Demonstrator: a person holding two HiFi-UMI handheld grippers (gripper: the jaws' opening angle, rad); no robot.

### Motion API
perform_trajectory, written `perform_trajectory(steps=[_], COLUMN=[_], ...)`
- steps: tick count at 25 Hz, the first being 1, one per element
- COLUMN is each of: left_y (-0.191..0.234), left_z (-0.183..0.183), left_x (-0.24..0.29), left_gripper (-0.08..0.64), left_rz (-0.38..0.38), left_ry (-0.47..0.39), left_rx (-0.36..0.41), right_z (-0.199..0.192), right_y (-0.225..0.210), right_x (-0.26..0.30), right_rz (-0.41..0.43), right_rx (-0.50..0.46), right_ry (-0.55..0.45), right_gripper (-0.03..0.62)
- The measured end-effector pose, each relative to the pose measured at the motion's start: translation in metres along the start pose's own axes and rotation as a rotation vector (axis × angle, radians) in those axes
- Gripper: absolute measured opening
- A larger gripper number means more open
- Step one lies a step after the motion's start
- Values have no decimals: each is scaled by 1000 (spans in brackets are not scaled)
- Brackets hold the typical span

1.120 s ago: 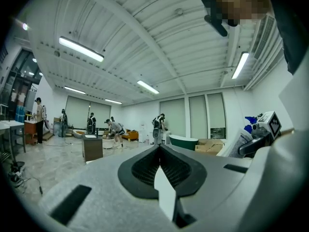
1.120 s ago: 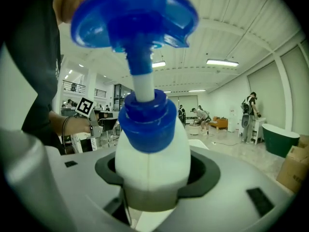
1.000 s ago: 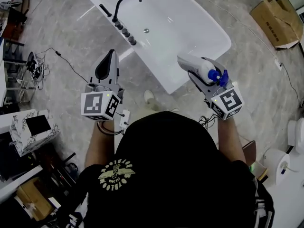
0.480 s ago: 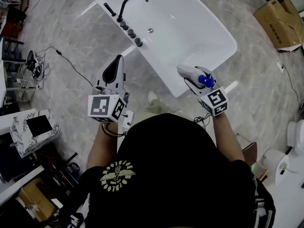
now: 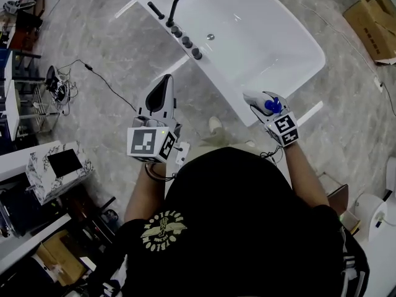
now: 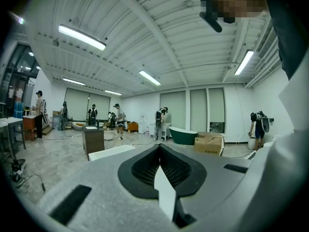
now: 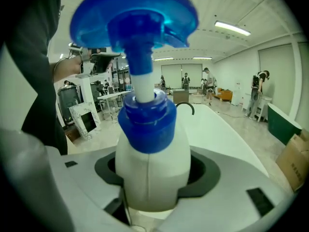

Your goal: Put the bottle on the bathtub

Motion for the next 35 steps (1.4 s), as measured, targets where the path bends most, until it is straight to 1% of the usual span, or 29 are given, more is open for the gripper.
perform_trajectory(steps=[11,16,20,22,28,35], left_y=[12,15,16,18,30,34], left_z=[-1,0,-5,-9,-19,-21], left_x=[-12,-22,-29,-34,-51,-57], left_gripper=[8,8,8,9,8,8], left_rz=[60,84,107,122,170,178], left_ry=[34,18,35,48,86,104], left_rx=[34,47,51,52,59,69], right_z=[-71,-99,-125,-138,-153,-166], right_y=[13,22,29,31,44,52], right_x=[53,79,102,114,136,149], right_rz=[70,114,156,163,189,185], right_rx=[6,-35,-48,-50,-131,-150], right_ry=[145,232,284,304,334,379], right_gripper=[265,265,265,266,266,267])
Point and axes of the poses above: the fingertips, and each gripper's own axes: x forward along the fingers, y to its left, z out of its top, the point moved 6 cm from there along -x, backward along the fingers, and after that the axes turned 10 degrees about -x, right-handed, at the moved point
